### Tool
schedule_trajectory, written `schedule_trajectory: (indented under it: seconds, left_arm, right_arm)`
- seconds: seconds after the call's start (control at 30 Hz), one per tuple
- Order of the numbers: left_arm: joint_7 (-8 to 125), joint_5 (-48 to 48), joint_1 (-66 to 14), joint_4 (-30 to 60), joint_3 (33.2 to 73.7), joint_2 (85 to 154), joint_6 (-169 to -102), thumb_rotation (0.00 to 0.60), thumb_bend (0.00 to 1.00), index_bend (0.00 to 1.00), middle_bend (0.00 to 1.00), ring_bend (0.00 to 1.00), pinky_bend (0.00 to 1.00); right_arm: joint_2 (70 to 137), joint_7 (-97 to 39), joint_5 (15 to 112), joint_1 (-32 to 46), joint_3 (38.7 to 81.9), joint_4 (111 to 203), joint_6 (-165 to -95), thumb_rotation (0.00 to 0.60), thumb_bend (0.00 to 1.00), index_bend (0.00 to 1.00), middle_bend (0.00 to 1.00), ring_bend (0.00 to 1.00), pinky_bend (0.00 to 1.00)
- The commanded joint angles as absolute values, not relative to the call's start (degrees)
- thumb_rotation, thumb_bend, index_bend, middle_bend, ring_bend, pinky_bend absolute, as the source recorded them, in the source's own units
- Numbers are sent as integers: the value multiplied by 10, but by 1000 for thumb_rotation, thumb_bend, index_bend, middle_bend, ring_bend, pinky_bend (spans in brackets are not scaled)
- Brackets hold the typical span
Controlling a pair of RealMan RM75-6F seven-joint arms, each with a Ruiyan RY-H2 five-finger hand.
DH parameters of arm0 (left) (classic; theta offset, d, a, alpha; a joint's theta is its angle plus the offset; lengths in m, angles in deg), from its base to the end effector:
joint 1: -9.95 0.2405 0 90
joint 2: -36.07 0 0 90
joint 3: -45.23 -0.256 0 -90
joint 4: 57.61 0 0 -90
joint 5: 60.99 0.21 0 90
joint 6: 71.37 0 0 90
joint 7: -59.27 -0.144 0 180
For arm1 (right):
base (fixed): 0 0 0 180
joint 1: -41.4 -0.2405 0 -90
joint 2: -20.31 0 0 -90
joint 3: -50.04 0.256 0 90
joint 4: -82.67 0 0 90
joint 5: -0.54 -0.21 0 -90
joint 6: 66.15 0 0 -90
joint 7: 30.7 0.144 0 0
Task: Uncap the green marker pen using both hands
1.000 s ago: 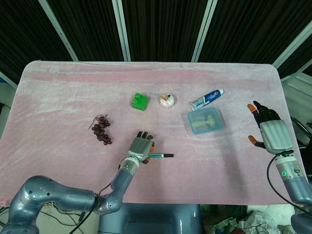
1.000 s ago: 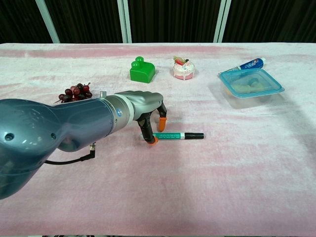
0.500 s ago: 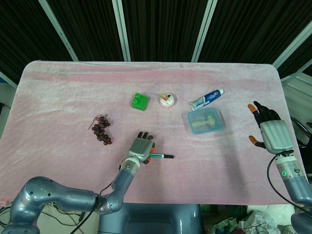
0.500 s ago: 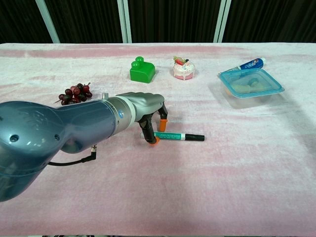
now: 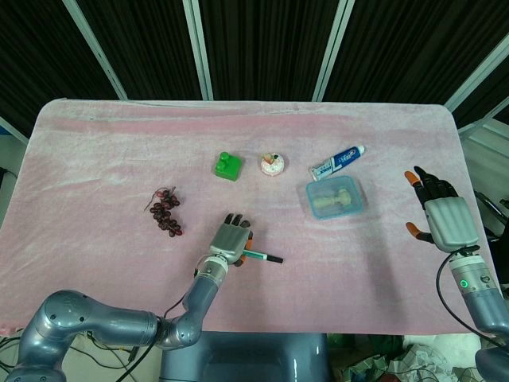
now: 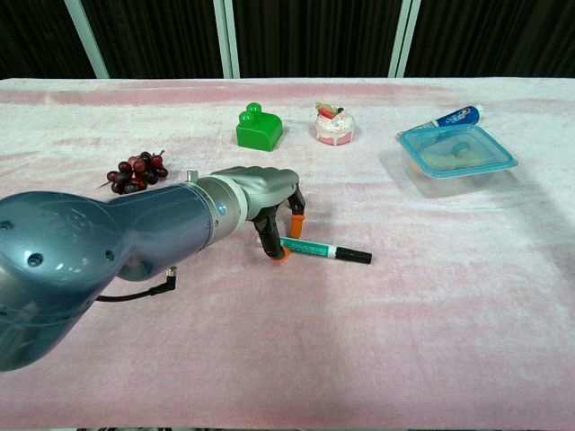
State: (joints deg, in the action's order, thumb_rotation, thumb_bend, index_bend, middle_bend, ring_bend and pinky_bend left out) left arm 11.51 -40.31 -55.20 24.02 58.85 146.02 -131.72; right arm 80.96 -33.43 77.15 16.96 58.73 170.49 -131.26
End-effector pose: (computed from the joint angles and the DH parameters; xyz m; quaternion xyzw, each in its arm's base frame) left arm -0.0334 0.3206 -0.1292 -0.7713 -0.4361 -0.2500 0.3904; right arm -0.2767 -0.3084 0.1706 0.6706 -0.3384 0.3467 0.5617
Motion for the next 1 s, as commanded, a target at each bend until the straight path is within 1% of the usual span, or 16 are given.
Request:
schedule_trajectory:
  seconds: [0.03, 0.13, 0.3, 0.4, 0.5, 0.6, 0.67, 0.8, 0.87, 1.0]
  left_arm:
    - [134, -392, -544, 235, 600, 1465, -1328, 600, 431, 617, 243, 14, 0]
    - [155, -375, -534, 229, 607, 1466, -1338, 600, 437, 621, 248, 13, 0]
    - [173, -368, -523, 236, 618, 1457, -1334, 600, 458, 637, 258, 16, 0]
    - [193, -356, -517, 243, 634, 1450, -1335, 600, 486, 661, 278, 24, 0]
    - [216, -339, -512, 249, 651, 1441, -1340, 600, 490, 669, 286, 24, 0]
    - [229, -324, -509, 262, 671, 1422, -1348, 600, 490, 676, 291, 24, 0]
    - [230, -324, -510, 273, 684, 1409, -1350, 600, 490, 677, 292, 24, 0]
    - [220, -339, -515, 294, 709, 1383, -1352, 600, 490, 680, 295, 24, 0]
    - [207, -352, -521, 303, 717, 1372, -1356, 600, 491, 680, 295, 24, 0]
    - [194, -376, -531, 310, 730, 1360, -1359, 600, 490, 681, 297, 23, 0]
  right_arm:
    - [809, -334, 774, 169, 588, 1705, -1314, 600, 141, 62, 25, 104, 178]
    - [808, -332, 776, 168, 588, 1709, -1313, 600, 140, 63, 25, 104, 178]
    - [805, -297, 778, 163, 595, 1728, -1307, 600, 139, 104, 23, 103, 178]
    - [797, -272, 780, 155, 606, 1749, -1304, 600, 139, 123, 23, 103, 178]
    - [784, -255, 773, 147, 618, 1777, -1294, 600, 139, 145, 23, 102, 178]
    - [761, -227, 748, 130, 635, 1824, -1260, 600, 135, 164, 23, 102, 178]
    - [743, -208, 721, 114, 648, 1860, -1223, 600, 135, 179, 22, 102, 178]
    - [725, -204, 675, 80, 664, 1900, -1164, 600, 133, 237, 22, 101, 178]
    - [730, -213, 652, 65, 668, 1913, -1149, 600, 133, 256, 22, 100, 178]
    - [766, -244, 613, 41, 667, 1921, -1146, 600, 133, 283, 22, 97, 178]
